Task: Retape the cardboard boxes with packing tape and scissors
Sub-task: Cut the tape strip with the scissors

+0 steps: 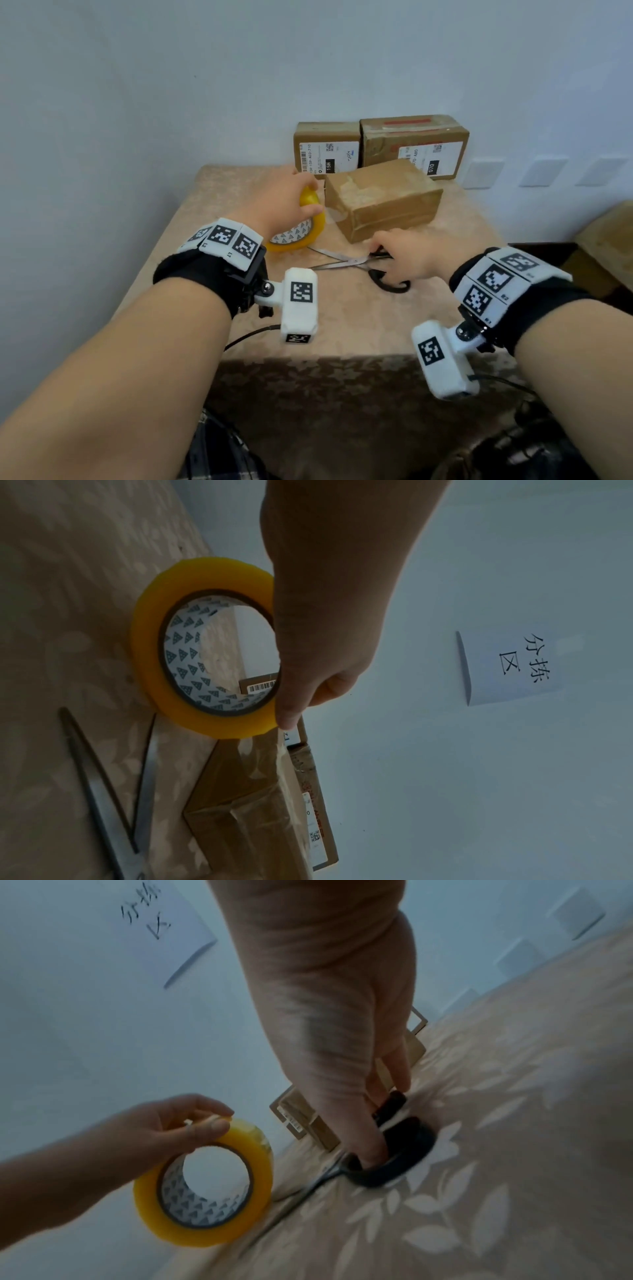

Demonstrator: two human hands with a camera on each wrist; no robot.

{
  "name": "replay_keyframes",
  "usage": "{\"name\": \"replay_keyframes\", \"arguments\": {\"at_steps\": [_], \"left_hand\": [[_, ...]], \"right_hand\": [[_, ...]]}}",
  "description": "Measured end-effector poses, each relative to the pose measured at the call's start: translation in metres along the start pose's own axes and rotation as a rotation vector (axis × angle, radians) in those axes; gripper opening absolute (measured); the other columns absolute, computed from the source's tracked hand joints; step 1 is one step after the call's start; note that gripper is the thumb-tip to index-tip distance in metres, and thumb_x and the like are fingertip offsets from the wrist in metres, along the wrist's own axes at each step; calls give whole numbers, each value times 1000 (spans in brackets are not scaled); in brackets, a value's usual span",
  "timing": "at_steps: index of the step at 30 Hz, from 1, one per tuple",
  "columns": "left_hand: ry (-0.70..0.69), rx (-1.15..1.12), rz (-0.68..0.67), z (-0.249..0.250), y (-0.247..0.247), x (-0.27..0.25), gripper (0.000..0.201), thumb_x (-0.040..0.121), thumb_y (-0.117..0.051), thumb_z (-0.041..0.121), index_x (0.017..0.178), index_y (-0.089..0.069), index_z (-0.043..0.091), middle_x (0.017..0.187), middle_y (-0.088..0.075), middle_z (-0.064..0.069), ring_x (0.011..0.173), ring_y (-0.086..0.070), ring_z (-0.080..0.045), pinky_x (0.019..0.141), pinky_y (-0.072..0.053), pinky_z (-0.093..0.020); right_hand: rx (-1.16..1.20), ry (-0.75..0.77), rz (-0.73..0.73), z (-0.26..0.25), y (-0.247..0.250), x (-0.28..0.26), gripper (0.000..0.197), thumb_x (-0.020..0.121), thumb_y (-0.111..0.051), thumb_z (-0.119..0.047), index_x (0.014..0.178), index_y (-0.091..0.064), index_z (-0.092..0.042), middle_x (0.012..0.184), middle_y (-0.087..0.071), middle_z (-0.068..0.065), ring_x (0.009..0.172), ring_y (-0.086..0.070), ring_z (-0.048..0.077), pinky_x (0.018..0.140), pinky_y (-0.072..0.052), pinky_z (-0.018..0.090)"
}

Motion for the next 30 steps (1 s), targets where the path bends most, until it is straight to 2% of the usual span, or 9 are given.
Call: {"name": "replay_keyframes", "arguments": {"at_steps": [6,9,11,13,15,18,22,25,30], "left_hand": [[24,-19,23,-2,3,-5,36,88,-59,42,118,-53,24,116,-53,-2,108,-49,-22,91,-43,-39],[39,4,-27,-3,5,-7,39,92,-54,42,126,-53,24,122,-52,-4,112,-48,-24,93,-41,-38],[43,34,-101,-1,6,-9,44,95,-49,41,136,-48,26,128,-49,-8,116,-47,-26,96,-38,-39],[27,54,-175,4,8,-11,44,98,-47,38,140,-45,27,132,-45,-11,120,-45,-28,100,-35,-39],[8,83,-225,8,10,-13,43,99,-46,35,141,-44,25,138,-43,-10,125,-43,-28,103,-32,-37],[-12,112,-251,12,12,-14,43,99,-46,35,140,-45,24,139,-44,-9,124,-44,-27,103,-32,-37],[-30,126,-239,13,12,-11,41,98,-47,35,138,-48,25,135,-46,-9,122,-46,-26,99,-34,-35],[-8,29,-229,5,9,-7,37,96,-51,31,132,-52,22,132,-48,-10,119,-48,-26,97,-36,-35],[-4,30,-168,-2,15,8,24,95,-48,41,104,-55,20,103,-55,0,92,-50,-16,76,-35,-27]], "right_hand": [[54,4,40,-5,10,-17,53,89,-62,-17,138,-42,-20,129,-54,4,105,-52,22,81,-39,29],[122,-51,5,5,15,-33,48,90,-60,-17,136,-49,-18,133,-54,3,108,-53,21,85,-44,28],[271,-103,-34,15,18,-43,49,85,-65,-11,133,-55,-13,123,-58,0,101,-56,18,86,-46,29],[525,-120,-36,19,20,-54,43,80,-74,-7,121,-62,-9,104,-62,0,85,-60,15,79,-48,25],[731,-117,-43,14,18,-64,32,80,-78,-21,106,-66,-9,81,-63,4,65,-54,13,62,-43,20],[855,-205,-106,7,5,-72,51,78,-69,-55,105,-62,-12,65,-54,-2,54,-43,8,50,-31,17],[936,-243,-271,-13,-11,-74,71,70,-47,-77,105,-58,-16,77,-57,-2,67,-51,8,58,-28,21],[1024,-235,-305,-22,-19,-62,75,65,-43,-80,104,-56,-16,75,-59,-2,64,-54,9,60,-31,23],[1207,-171,-288,-41,-26,-34,74,65,-45,-78,103,-56,-15,77,-57,0,69,-55,12,68,-35,25]]}}
Point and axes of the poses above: each hand's wrist, its own x-axis towards the middle knuckle, its own y-axis out of the back of the hand, z = x × y, the point moved 8 cm from there along x, towards the middle knuckle
